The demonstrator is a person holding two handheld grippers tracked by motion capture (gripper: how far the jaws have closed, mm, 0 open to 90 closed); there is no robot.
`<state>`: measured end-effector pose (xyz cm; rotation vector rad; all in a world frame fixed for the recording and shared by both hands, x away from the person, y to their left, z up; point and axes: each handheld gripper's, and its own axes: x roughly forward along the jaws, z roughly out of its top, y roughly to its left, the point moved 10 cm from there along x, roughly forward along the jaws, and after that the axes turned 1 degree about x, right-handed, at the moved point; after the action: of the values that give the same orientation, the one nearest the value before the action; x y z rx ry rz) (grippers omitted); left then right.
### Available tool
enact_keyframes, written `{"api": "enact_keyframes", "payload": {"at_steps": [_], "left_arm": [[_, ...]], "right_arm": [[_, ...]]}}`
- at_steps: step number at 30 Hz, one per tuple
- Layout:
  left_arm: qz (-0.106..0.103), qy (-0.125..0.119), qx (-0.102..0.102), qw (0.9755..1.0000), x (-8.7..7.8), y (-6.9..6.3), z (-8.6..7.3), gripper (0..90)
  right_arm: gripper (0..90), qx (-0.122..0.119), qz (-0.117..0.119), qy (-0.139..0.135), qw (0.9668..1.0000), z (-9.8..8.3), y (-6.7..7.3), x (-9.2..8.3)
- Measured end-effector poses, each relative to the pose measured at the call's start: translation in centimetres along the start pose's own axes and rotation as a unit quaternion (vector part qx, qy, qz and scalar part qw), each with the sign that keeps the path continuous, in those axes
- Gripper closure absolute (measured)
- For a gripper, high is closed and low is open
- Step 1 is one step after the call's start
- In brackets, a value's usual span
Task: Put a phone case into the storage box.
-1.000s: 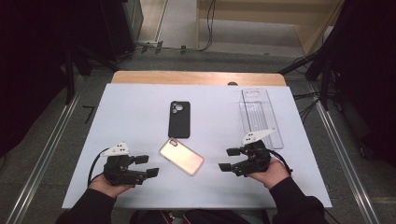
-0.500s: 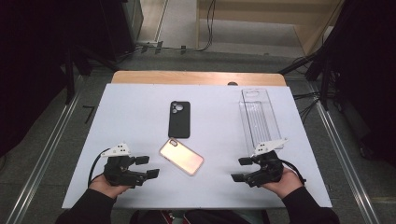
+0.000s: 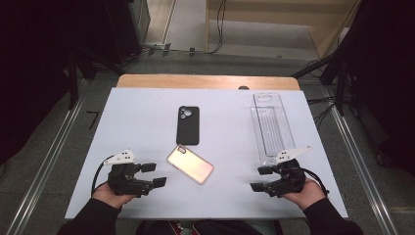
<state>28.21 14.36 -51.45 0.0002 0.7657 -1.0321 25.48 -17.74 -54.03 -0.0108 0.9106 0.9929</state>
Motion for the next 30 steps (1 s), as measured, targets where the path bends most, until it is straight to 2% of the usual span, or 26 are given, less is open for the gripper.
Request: {"api": "enact_keyframes", "payload": {"at_steps": [7,12,18,23,30], "left_arm": [[-0.002,0.004,0.001,1.0,0.2,-0.1,-0.1,24.5],[-0.005,0.007,-0.005,1.0,0.2,-0.1,-0.1,26.2],[-0.003,0.005,-0.005,1.0,0.1,-0.1,-0.1,26.2],[-0.001,0.005,-0.006,1.0,0.0,0.0,-0.1,26.2],[-0.001,0.005,-0.006,1.0,0.1,0.0,-0.1,26.2]], "right_arm": [[22.2,-0.004,0.002,-0.014,0.9999,1.7,0.9,0.3],[22.1,-0.001,0.004,-0.036,0.9993,3.3,1.3,0.9],[22.1,-0.011,-0.014,-0.057,0.9982,5.1,1.6,1.6],[21.7,-0.006,-0.015,-0.061,0.998,6.2,1.7,2.4],[15.5,-0.011,-0.017,-0.062,0.9979,7.4,1.9,3.9]]}}
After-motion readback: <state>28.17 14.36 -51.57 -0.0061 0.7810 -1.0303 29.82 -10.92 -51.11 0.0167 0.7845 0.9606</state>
